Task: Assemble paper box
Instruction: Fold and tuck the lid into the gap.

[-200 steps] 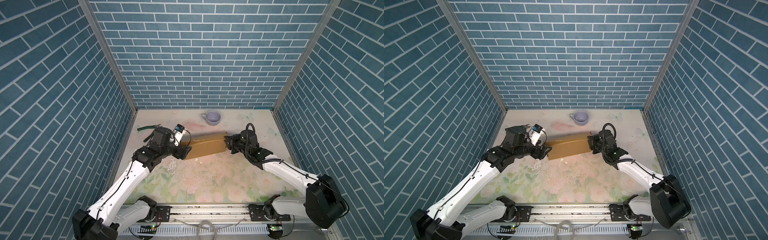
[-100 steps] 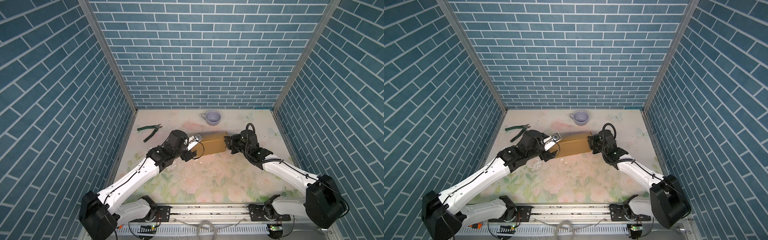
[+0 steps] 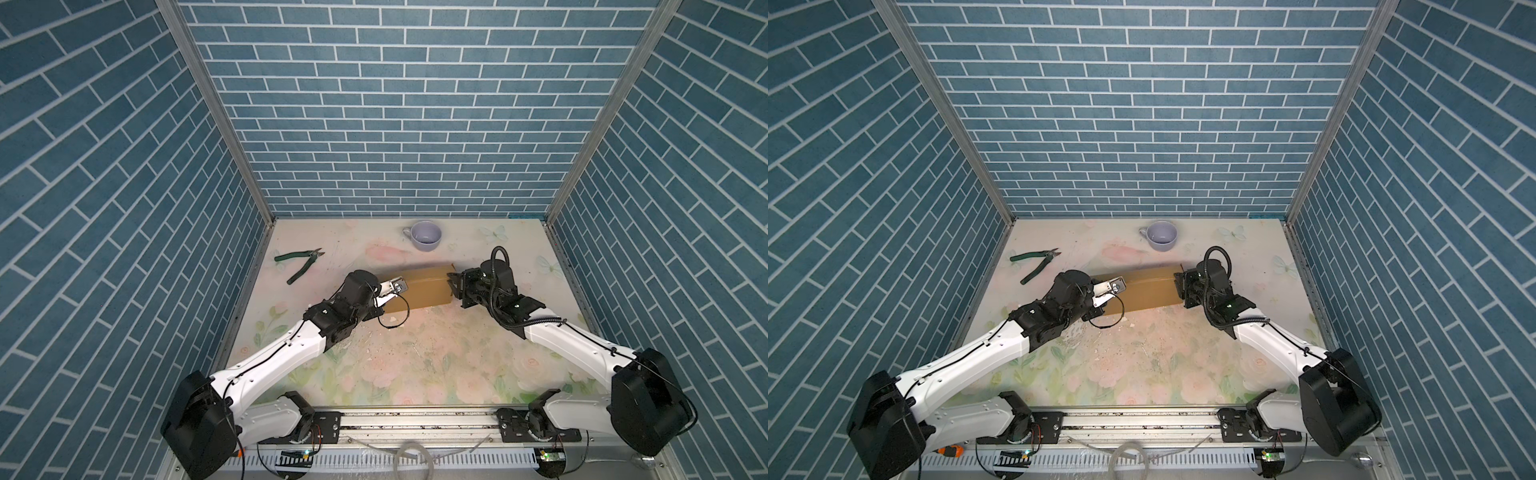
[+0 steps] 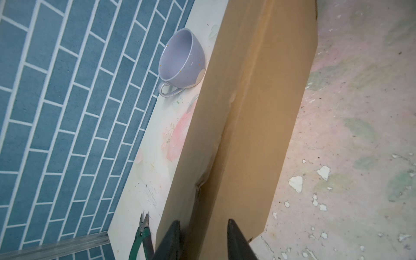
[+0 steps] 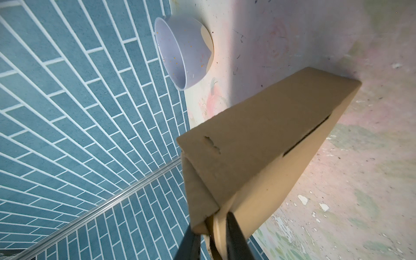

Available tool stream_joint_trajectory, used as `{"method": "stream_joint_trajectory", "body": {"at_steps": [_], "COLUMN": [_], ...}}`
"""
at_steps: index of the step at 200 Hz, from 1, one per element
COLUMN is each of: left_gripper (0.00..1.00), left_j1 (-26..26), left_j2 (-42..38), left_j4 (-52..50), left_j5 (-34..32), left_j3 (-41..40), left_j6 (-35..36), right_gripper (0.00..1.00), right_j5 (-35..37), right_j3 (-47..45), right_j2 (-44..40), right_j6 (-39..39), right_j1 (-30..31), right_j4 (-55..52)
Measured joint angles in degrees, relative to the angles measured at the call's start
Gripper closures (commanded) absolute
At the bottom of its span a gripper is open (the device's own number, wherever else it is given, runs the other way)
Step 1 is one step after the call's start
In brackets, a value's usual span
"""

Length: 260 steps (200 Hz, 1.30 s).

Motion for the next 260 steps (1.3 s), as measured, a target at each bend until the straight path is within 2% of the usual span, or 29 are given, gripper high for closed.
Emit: {"method": "stream_joint_trajectory", "body": {"at_steps": [22,62,73,105,143,169,194,227,260], "left_gripper": [0.88,0.87,0.8,0.44,0.15,0.08,0.08,0.05,0.05], "left_j1": [0.0,0.0,0.0,0.0,2.0,8.5,14.0,13.8,12.8], "left_j2": [1.1,1.8,1.7,1.0,-4.0,-4.0,2.5,13.1,18.8], "left_j4": [2.4,3.5,2.5,-4.9,-14.4,-21.0,-26.8,-31.5,-34.0], "left_j5": [-0.7,-1.3,-1.0,2.8,10.6,18.3,25.3,31.5,30.6], "left_j3": [-0.4,-0.2,0.5,3.9,8.8,15.1,24.3,30.6,30.5], "left_j6": [0.2,-0.5,-1.2,-5.4,-10.4,-11.8,-11.4,-9.3,-6.8], "right_gripper": [0.8,0.81,0.81,0.83,0.84,0.84,0.84,0.84,0.84], "right_j5": [0.0,0.0,0.1,0.5,0.7,0.6,0.6,0.5,0.4], "right_j3": [0.0,0.0,0.0,0.0,0.0,0.0,0.1,0.1,0.1], "right_j2": [0.0,0.0,0.0,0.0,0.1,0.4,0.8,0.8,1.1], "right_j6": [0.0,0.6,1.0,1.5,1.5,1.5,1.5,1.5,1.5], "right_j1": [0.0,0.0,0.0,0.0,0.0,0.0,0.0,0.0,0.0], "right_j4": [0.0,0.0,-0.1,-0.2,-0.2,0.2,0.7,0.8,1.2]}}
